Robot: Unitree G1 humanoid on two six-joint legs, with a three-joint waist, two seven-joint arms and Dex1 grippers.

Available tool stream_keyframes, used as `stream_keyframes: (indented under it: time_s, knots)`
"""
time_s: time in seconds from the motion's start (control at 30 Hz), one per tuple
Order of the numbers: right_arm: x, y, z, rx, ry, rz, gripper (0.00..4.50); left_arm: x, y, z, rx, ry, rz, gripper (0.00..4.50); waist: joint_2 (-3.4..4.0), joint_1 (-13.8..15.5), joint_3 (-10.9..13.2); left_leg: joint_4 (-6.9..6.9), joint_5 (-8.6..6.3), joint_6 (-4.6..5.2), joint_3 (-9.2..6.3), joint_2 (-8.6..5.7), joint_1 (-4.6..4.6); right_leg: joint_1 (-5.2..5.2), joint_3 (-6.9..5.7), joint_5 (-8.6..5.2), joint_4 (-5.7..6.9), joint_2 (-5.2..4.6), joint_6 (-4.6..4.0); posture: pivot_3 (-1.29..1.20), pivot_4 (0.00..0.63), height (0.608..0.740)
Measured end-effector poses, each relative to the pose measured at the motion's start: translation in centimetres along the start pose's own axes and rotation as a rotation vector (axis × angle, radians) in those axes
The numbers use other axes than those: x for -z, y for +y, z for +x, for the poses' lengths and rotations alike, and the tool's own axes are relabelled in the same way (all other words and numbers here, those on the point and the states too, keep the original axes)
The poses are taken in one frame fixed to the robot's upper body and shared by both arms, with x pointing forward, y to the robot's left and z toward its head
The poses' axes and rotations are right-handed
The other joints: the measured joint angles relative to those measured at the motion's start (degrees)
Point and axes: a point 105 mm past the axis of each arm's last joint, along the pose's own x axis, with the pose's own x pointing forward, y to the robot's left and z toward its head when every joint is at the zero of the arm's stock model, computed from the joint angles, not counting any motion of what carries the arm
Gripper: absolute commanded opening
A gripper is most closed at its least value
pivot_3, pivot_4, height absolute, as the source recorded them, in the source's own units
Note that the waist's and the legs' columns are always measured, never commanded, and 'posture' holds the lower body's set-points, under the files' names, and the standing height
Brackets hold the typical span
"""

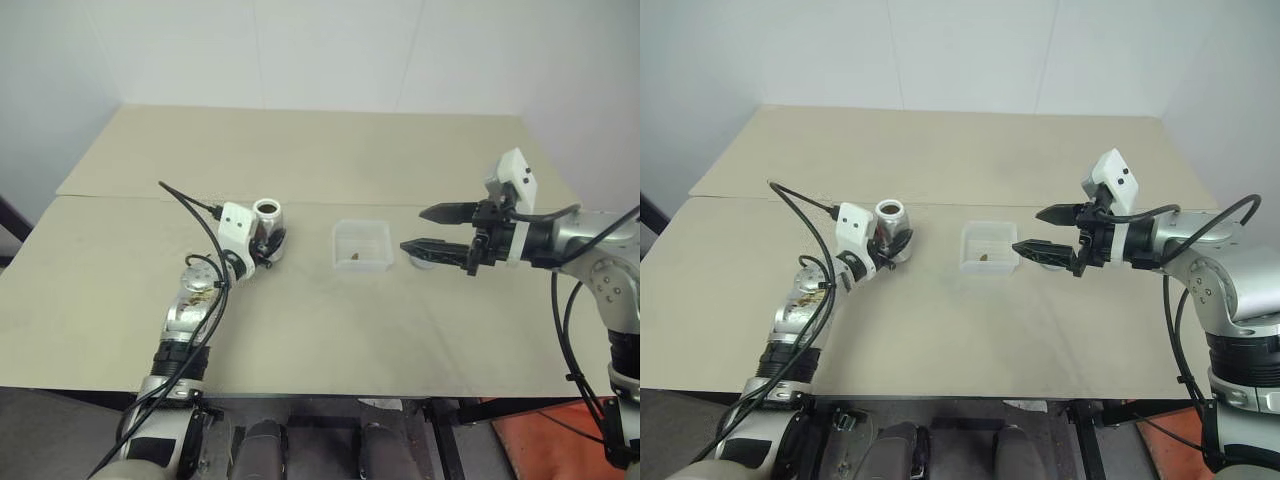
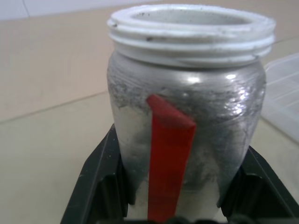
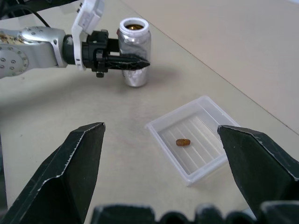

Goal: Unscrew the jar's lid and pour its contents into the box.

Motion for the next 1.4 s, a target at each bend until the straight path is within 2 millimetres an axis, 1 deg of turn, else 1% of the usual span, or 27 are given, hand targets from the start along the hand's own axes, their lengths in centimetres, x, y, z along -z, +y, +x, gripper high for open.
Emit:
stream_keyframes:
  time_s: [0.17,0.23,0.33,0.4,0.43,0.6,0.77,0.87,1.03,1.1,1.17,1.23,1.3,1.4]
  knots:
    - [0.1,0.3,0.1,-0.003,0.0,-0.004,4.48,0.3,-0.1,0.6,-0.007,-0.01,-0.005,1.98,0.0,0.2,0.0,0.01,0.0,0.0,0.02,-0.03,0.19,0.28,-0.05,0.01,-0.03,-0.02,0.0,0.0,0.15,0.74]
    - [0.0,0.4,0.2,-0.002,-0.001,-0.01,4.5,0.3,-0.1,0.8,-0.012,-0.008,-0.006,2.71,0.0,0.2,0.0,0.01,0.0,0.0,0.02,-0.03,0.21,0.3,-0.05,0.02,-0.02,-0.02,0.0,0.0,0.15,0.74]
    - [-0.1,0.5,0.2,-0.003,-0.002,-0.018,4.5,1.1,0.0,0.9,-0.019,0.026,-0.012,3.56,0.0,0.0,0.0,0.0,0.0,0.0,-0.01,-0.02,0.18,0.24,-0.03,0.02,-0.05,0.0,0.0,0.0,0.15,0.74]
    - [-0.1,0.5,0.2,-0.001,-0.002,-0.017,4.5,1.3,0.0,0.9,-0.019,0.035,-0.014,4.24,0.0,0.0,0.0,-0.03,-0.01,0.0,-0.04,-0.01,0.08,0.14,-0.03,0.02,-0.1,0.0,0.0,0.0,0.15,0.74]
    - [0.0,0.5,0.2,0.0,-0.002,-0.017,4.5,1.3,0.0,0.9,-0.02,0.037,-0.013,4.44,0.0,-0.1,0.0,-0.06,-0.02,0.03,-0.08,0.0,0.08,0.13,-0.02,0.02,-0.14,0.0,0.0,0.0,0.15,0.74]
    - [0.0,0.5,0.3,0.001,-0.006,-0.014,4.5,0.6,0.5,0.0,-0.027,0.021,0.022,4.44,0.0,-0.1,0.0,-0.13,-0.05,0.07,-0.16,0.01,0.05,0.12,-0.01,0.02,-0.26,-0.01,0.0,0.0,0.15,0.74]
    - [-0.1,0.5,0.4,0.0,-0.009,-0.013,4.5,1.2,0.4,-1.6,-0.007,0.057,0.037,4.44,0.0,-0.1,0.0,-0.13,-0.06,0.07,-0.17,0.03,0.05,0.12,-0.02,0.02,-0.25,-0.01,0.0,0.0,0.15,0.74]
    - [0.0,0.6,0.4,-0.002,-0.01,-0.014,4.5,1.2,0.3,-2.8,0.009,0.076,0.053,4.44,0.0,-0.1,0.0,-0.13,-0.06,0.07,-0.16,0.05,0.06,0.12,-0.01,0.02,-0.26,-0.01,0.0,0.0,0.15,0.74]
    - [0.6,0.7,0.4,0.0,0.004,0.0,4.5,1.4,0.0,-6.4,0.096,0.139,0.139,4.44,0.01,-0.4,0.0,-0.22,-0.07,0.07,-0.13,0.09,0.08,0.11,0.01,0.02,-0.3,-0.02,-0.01,0.0,0.15,0.74]
    - [1.1,0.8,0.2,0.001,0.018,0.01,4.5,1.1,-0.2,-8.0,0.153,0.166,0.175,4.44,0.01,-0.6,0.0,-0.23,-0.07,0.06,-0.13,0.11,0.09,0.11,0.01,0.02,-0.32,-0.02,-0.01,0.0,0.15,0.74]
    - [1.3,0.9,0.1,-0.003,0.027,0.011,4.5,0.1,-0.1,-9.5,0.212,0.167,0.194,4.44,0.03,-0.6,0.0,-0.23,-0.07,0.06,-0.13,0.15,0.09,0.1,-0.01,0.01,-0.34,-0.01,-0.03,0.0,0.15,0.74]
    - [1.7,0.9,-0.2,0.0,0.047,0.009,4.5,-1.5,0.4,-11.3,0.275,0.159,0.223,4.44,0.04,-0.7,0.0,-0.28,-0.07,0.06,-0.11,0.15,0.11,0.11,-0.01,0.0,-0.39,-0.02,-0.04,0.0,0.15,0.74]
    - [2.1,0.9,-0.3,0.001,0.058,0.017,4.5,-3.2,0.7,-12.6,0.323,0.134,0.235,4.44,0.05,-0.7,0.0,-0.3,-0.07,0.06,-0.1,0.16,0.12,0.14,-0.02,0.01,-0.49,-0.02,-0.06,0.0,0.15,0.74]
    - [2.1,0.9,-0.6,-0.001,0.069,0.004,4.5,-5.7,0.3,-14.8,0.463,0.088,0.222,4.44,0.08,-0.8,0.0,-0.41,-0.07,0.06,-0.04,0.16,0.13,0.12,0.0,0.02,-0.6,-0.04,-0.06,0.0,0.15,0.74]
